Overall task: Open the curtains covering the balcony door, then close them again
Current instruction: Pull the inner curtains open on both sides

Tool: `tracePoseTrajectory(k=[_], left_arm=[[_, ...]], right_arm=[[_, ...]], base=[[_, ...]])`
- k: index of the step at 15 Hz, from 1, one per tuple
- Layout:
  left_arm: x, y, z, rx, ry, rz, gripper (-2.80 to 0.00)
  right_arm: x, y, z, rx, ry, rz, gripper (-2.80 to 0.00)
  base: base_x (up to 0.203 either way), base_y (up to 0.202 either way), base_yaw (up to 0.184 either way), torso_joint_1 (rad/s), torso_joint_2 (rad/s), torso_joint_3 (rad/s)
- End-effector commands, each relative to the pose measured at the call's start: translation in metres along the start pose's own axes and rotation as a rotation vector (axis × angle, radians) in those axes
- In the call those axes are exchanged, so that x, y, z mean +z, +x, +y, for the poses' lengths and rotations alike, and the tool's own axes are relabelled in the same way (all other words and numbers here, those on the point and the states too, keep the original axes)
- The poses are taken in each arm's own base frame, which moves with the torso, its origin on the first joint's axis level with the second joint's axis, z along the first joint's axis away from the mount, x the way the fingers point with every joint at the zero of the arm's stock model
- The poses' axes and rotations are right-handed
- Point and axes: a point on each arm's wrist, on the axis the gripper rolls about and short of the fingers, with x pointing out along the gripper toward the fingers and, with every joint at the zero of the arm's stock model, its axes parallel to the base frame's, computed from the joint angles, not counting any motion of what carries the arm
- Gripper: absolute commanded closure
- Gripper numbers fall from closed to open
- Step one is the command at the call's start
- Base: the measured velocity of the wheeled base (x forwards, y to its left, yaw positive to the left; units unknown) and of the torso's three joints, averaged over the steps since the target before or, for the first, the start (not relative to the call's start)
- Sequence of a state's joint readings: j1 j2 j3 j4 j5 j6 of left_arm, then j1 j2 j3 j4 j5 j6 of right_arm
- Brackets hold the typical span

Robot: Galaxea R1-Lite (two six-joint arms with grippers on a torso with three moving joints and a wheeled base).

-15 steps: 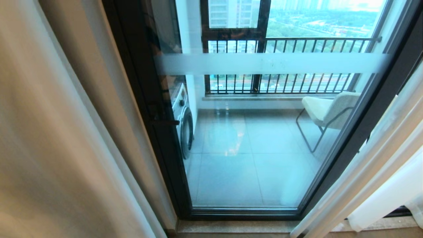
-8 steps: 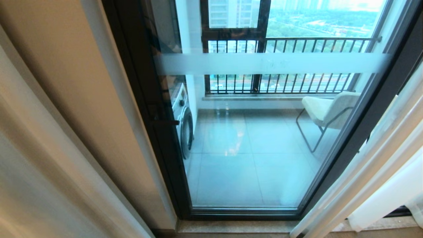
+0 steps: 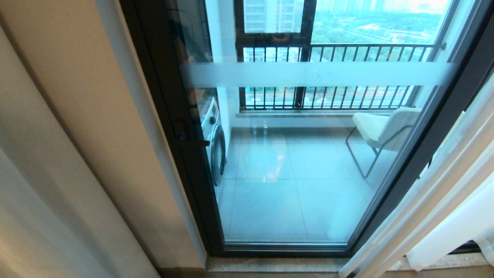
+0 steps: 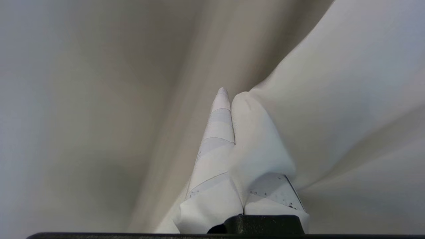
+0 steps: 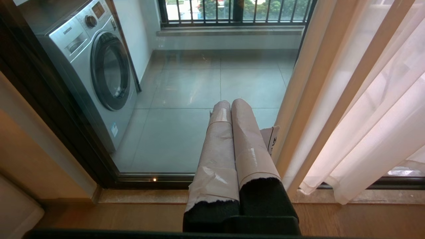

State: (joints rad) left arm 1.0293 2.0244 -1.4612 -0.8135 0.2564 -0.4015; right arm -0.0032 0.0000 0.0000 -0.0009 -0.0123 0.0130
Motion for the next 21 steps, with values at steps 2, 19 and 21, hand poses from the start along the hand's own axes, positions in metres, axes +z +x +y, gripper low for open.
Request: tracePoseTrajectory(k=[2,19,21], left_arm=[[0.044,-0.053,-0.058,-0.133,-0.053,0.01,0.0],[0.048,-0.158,-0.161,-0.494,-0.162,0.159,-2.8],[0.052,-0.166,-0.156,-0.499,-0.142,0.157,-2.8]], right_arm=[[0.0,0.0,0.0,0.0,0.001,-0.001,0.0],[0.0,0.0,0.0,0.0,0.001,-0.001,0.0],[0.0,0.0,0.0,0.0,0.001,-0.001,0.0]], base=[[0.0,0.0,0.0,0.0,0.0,0.0],[0.0,0.0,0.0,0.0,0.0,0.0],[0.0,0.0,0.0,0.0,0.0,0.0]])
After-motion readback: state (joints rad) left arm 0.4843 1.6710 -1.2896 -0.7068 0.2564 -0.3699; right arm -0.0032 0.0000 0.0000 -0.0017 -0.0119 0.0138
